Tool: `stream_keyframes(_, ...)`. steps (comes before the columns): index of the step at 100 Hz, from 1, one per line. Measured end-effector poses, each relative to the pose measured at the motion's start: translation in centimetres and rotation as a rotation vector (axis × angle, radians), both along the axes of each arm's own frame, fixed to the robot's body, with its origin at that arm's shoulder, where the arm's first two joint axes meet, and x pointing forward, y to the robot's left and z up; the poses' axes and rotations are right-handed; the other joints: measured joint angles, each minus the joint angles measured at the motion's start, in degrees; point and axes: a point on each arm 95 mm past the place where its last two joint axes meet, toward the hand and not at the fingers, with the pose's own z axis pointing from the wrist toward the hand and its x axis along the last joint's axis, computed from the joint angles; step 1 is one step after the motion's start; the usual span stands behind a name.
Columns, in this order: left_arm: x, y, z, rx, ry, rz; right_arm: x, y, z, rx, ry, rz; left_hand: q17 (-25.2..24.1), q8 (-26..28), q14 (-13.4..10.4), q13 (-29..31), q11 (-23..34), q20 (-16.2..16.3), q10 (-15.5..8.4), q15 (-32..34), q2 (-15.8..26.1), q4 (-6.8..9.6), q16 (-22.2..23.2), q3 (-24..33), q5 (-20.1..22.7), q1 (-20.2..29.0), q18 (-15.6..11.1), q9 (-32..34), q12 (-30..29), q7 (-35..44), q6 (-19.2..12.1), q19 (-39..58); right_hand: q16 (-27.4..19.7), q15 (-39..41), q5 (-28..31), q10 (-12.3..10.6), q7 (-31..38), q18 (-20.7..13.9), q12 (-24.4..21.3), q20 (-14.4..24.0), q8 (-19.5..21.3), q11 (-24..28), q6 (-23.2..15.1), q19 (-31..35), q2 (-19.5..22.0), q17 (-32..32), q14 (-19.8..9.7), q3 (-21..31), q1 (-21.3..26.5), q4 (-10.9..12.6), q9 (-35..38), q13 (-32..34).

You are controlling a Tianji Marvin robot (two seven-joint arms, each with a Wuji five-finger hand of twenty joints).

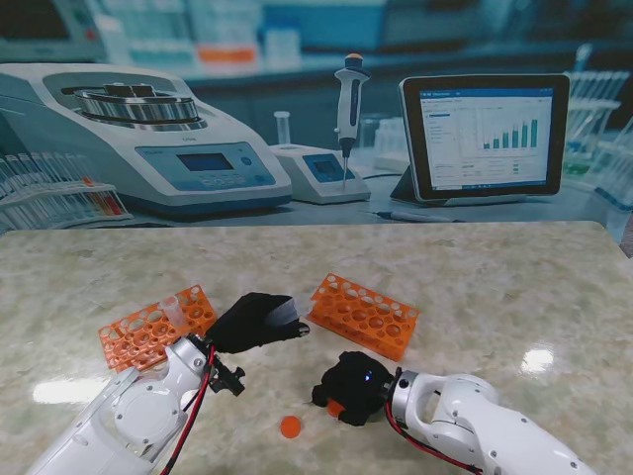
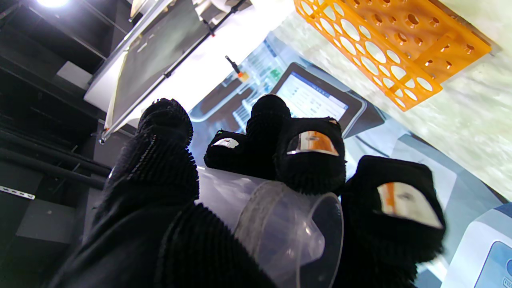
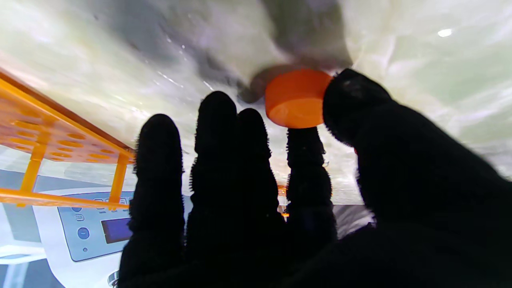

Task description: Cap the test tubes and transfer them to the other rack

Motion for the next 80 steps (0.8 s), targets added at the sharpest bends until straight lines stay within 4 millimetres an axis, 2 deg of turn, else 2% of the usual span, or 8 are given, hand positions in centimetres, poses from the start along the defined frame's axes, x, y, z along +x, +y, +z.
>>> stream_keyframes(5,0.0,0.0,0.0,0.0,0.0,0.0,0.03,0.02,-0.02,0.0,0.0,0.001,0.0,0.0,0.0,0.0,0.0,0.0,0.0,0.0,0.0,0.0,0.0,0.0,0.0,0.0,0.0,0.0,0.0,0.0,0.0,0.0,0.12,-0.01,-0.03,0.0,0.14,-0.01,2.44,-0.01,0.52,0.01,-0.1,0.0,-0.68,0.43,-0.14,0.03,1.15,-0.01,0.04,0.47)
stream_keyframes(17,0.0,0.0,0.0,0.0,0.0,0.0,0.09,0.07,-0.06,0.002,0.001,0.002,0.0,0.0,0.0,0.0,0.0,0.0,0.0,0.0,0.0,0.0,0.0,0.0,0.0,0.0,0.0,0.0,0.0,0.0,0.0,0.0,3.61,-0.01,-0.12,0.0,1.38,-0.02,7.06,-0.02,0.52,-0.08,-0.16,0.0,-1.38,1.02,-0.29,1.31,3.08,-2.82,0.65,0.91)
stream_keyframes(23,0.0,0.01,0.0,0.0,0.0,0.0,0.13,0.1,-0.09,0.003,0.003,0.002,0.0,0.0,0.01,0.0,0.0,0.0,0.0,0.0,0.0,0.0,0.0,0.0,0.0,0.0,0.01,0.0,0.0,0.0,0.0,0.0,4.43,-0.01,-0.12,0.06,1.93,-0.02,7.59,-0.02,0.52,-0.13,-0.16,0.0,-1.38,1.32,-0.29,1.63,4.03,-3.99,1.17,1.51)
stream_keyframes(29,0.0,0.01,0.0,0.0,0.0,0.0,0.17,0.1,-0.11,0.006,0.007,0.001,0.0,0.0,0.01,0.0,0.0,0.0,0.0,-0.01,0.0,0.0,0.0,0.0,0.0,0.0,0.01,0.0,0.0,0.0,0.0,0.0,5.11,-0.01,-0.13,0.44,2.34,-0.03,7.67,-0.02,0.46,-0.18,-0.33,0.0,-2.13,1.47,-0.29,1.88,4.05,-4.02,2.02,1.47)
stream_keyframes(36,0.0,0.01,0.0,0.0,0.0,0.0,0.22,0.13,-0.13,0.008,0.009,0.001,0.0,0.0,0.01,0.0,0.0,0.0,0.0,-0.01,0.0,0.0,0.0,0.0,0.0,0.0,0.01,0.0,0.0,0.0,0.0,0.0,5.84,-0.01,-0.18,0.44,4.77,-0.03,8.64,-0.02,-2.31,-0.93,-0.45,0.0,-2.2,1.83,-0.29,2.38,4.06,-4.63,2.54,1.48)
stream_keyframes(55,-0.01,-0.03,-0.01,0.001,0.001,-0.001,0.34,0.2,-0.24,0.015,0.016,0.003,0.0,0.0,0.01,0.0,0.0,0.0,0.0,-0.01,0.0,0.0,0.0,0.0,-0.01,0.0,0.01,0.0,0.0,0.0,0.0,0.0,5.94,0.18,-0.18,0.79,8.61,-0.05,9.33,-0.02,-3.97,-1.61,-1.3,0.0,-2.82,2.74,-0.29,3.57,4.63,-5.73,3.13,3.02)
stream_keyframes(80,0.02,-0.05,0.02,0.0,0.0,-0.001,0.51,0.24,-0.34,0.024,0.028,0.006,0.0,0.0,0.01,0.0,0.0,-0.01,0.0,-0.01,0.0,0.0,0.0,0.0,-0.01,0.0,0.02,0.0,0.0,0.01,0.0,0.0,5.94,0.03,0.43,1.39,10.75,-0.59,9.35,-0.02,-5.34,-2.25,-2.22,0.0,-3.61,4.24,-0.16,4.64,4.63,-5.82,4.45,4.5)
